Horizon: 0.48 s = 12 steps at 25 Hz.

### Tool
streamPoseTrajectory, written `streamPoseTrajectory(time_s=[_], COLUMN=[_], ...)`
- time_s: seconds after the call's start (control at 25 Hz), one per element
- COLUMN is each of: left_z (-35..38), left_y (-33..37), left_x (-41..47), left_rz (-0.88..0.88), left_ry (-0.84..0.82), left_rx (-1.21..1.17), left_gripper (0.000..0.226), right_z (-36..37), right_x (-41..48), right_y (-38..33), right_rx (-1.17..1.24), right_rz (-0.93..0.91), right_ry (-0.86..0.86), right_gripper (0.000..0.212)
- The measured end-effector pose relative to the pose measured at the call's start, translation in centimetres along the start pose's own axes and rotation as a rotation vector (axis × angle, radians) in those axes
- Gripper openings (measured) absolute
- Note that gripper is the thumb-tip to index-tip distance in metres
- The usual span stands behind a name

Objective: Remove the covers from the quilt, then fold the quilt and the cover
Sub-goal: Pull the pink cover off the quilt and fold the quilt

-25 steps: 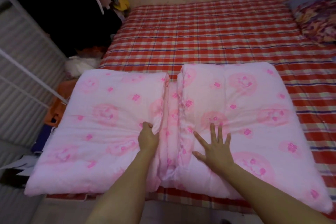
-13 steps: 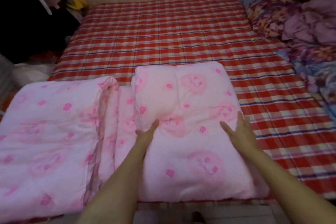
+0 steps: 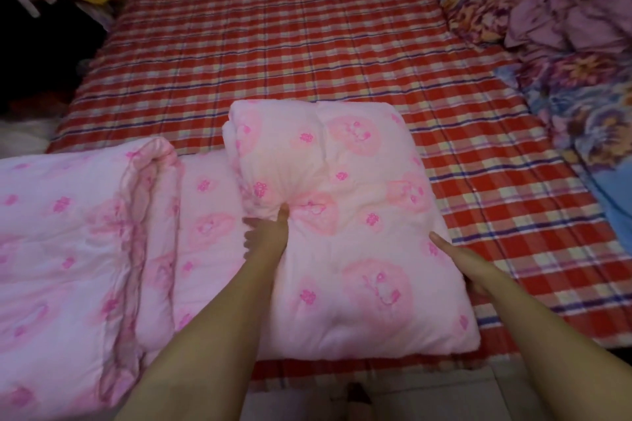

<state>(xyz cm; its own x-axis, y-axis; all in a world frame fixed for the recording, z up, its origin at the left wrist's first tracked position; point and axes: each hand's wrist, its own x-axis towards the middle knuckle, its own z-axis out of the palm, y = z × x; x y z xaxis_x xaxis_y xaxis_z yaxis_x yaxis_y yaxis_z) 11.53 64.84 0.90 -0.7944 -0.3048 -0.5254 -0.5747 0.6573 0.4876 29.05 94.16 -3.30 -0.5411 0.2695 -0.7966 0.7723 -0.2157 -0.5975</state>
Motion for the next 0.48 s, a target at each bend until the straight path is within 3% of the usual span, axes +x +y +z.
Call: streamPoseTrajectory(time_s=[0.08,0.16,0.32,0.48], left_z=[-1.6,-3.3,-7.5,-16.6], left_y=[0.3,-0.5,-3.5,-4.4], left_x=[-0.9,-1.1,-1.5,-2.4], left_rz=[0.142,0.299,0.218,0.210], left_ry=[0.177,0.144,-0.224,-0.487], left_rx=[0.148,0.230,0.224,-0.097], left_gripper=[0.088,0.084,0.088,0.072], right_z=[-0.2,0.6,4.6,11.4], right_x=[-0.6,-2.1,-7.3,-14.2], right_y=[-0.8,-2.2,-6.5,-14.3], right_rx=[-0.012,0.009,0.052,0.107], right_rz=[-0.040,-0.090,-0.191,-0.431], right_ry=[-0.003,-0.078,-0.277,-0.377], right_gripper=[0.102,0.108,0.102,0.077])
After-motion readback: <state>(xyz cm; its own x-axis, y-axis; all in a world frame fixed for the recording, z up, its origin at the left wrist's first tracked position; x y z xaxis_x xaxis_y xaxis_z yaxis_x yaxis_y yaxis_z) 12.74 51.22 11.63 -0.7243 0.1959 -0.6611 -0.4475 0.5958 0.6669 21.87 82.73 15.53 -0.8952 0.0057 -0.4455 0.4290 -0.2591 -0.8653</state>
